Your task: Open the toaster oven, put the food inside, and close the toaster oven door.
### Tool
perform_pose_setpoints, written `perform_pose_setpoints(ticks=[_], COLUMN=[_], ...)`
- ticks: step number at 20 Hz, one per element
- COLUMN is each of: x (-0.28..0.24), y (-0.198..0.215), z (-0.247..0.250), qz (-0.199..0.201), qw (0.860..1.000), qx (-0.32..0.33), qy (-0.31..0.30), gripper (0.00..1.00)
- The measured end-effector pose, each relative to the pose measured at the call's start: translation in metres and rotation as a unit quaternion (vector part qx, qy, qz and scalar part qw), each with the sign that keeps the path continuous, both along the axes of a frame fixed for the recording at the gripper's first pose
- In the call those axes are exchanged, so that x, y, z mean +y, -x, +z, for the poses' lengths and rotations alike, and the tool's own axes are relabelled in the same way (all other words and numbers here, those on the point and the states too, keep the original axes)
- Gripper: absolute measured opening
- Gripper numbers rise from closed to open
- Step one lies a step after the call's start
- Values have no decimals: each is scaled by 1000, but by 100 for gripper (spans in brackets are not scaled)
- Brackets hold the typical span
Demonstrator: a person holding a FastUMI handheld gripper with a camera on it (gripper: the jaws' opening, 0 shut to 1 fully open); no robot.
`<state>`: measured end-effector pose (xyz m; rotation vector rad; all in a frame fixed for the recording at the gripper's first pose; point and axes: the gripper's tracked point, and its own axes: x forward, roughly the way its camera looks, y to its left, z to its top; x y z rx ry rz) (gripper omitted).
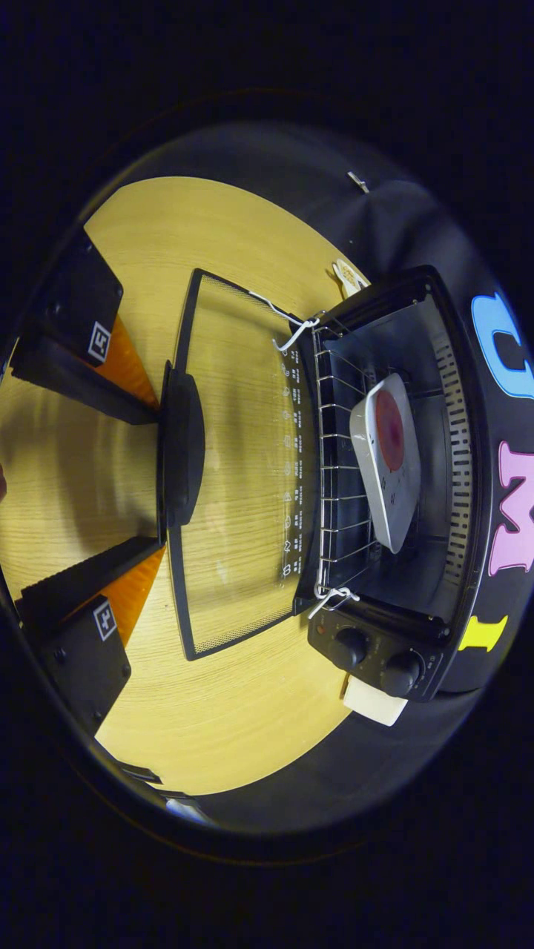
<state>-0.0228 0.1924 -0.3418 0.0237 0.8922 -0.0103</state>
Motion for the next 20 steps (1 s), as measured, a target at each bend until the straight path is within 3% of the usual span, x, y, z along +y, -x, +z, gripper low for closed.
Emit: perform_pose_setpoints(ticks=[3, 8, 11, 14, 20], x=[0, 0, -5, -21, -32], y=[0, -1, -8, -28, -41], z=[8, 42, 61, 98, 146], qz=[8, 65, 41, 11, 27], qw=[1000, 996, 996, 992, 985], qx=[-2, -65, -72, -120, -168], qy=[-10, 7, -24, -29, -18], gripper=[100, 100, 100, 100, 100])
